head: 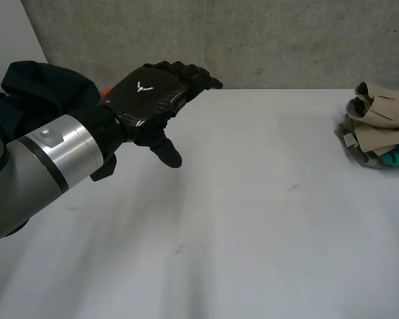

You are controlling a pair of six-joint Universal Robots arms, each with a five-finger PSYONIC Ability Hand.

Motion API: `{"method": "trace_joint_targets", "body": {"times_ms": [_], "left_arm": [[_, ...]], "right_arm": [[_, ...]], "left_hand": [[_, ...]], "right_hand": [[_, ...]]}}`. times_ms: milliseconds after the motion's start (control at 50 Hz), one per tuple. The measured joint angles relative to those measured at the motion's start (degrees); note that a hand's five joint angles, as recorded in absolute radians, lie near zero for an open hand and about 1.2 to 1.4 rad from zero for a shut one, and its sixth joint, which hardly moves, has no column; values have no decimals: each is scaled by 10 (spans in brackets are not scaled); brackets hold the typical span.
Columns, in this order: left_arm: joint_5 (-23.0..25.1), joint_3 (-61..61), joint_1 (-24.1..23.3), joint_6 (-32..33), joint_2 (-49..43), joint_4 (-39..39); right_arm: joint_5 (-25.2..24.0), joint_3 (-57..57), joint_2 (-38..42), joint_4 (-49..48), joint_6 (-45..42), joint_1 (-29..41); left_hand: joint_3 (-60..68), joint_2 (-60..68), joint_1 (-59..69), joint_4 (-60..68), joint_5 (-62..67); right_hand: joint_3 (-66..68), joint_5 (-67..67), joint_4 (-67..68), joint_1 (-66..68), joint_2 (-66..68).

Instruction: Fold the laundry.

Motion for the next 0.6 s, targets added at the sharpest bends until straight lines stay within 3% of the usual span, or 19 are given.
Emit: {"method": "trace_joint_targets", "body": {"times_ms": [40,100,140,180,200,300,400,480,600], "left_arm": [[1,-2,-2,0,2,0],[4,-3,-4,0,3,0],[10,-3,-5,-1,3,1],[12,-3,-5,-1,3,1],[15,-1,-4,-1,4,4],[9,2,8,0,4,27],[-56,8,83,4,1,103],[-98,23,158,9,-28,167],[-101,95,261,63,-165,224]], "right_arm": [[34,2,-39,0,0,66],[41,18,-69,-1,12,119],[34,63,-117,1,45,207],[33,68,-122,1,49,215],[15,118,-156,4,80,289],[-37,229,-194,9,121,424],[-82,352,-207,28,128,543],[-88,403,-203,58,120,586],[-71,433,-179,115,102,609]], "left_hand": [[0,0,0,0,0],[0,0,0,0,0],[0,0,0,0,0],[0,0,0,0,0],[0,0,0,0,0],[0,0,0,0,0],[0,0,0,0,0],[0,0,0,0,0],[0,0,0,0,0]], "right_hand": [[0,0,0,0,0],[0,0,0,0,0],[0,0,0,0,0],[0,0,0,0,0],[0,0,0,0,0],[-1,0,0,0,0],[-1,-1,0,0,0],[-1,-2,0,0,0],[-1,-2,0,0,0]]}}
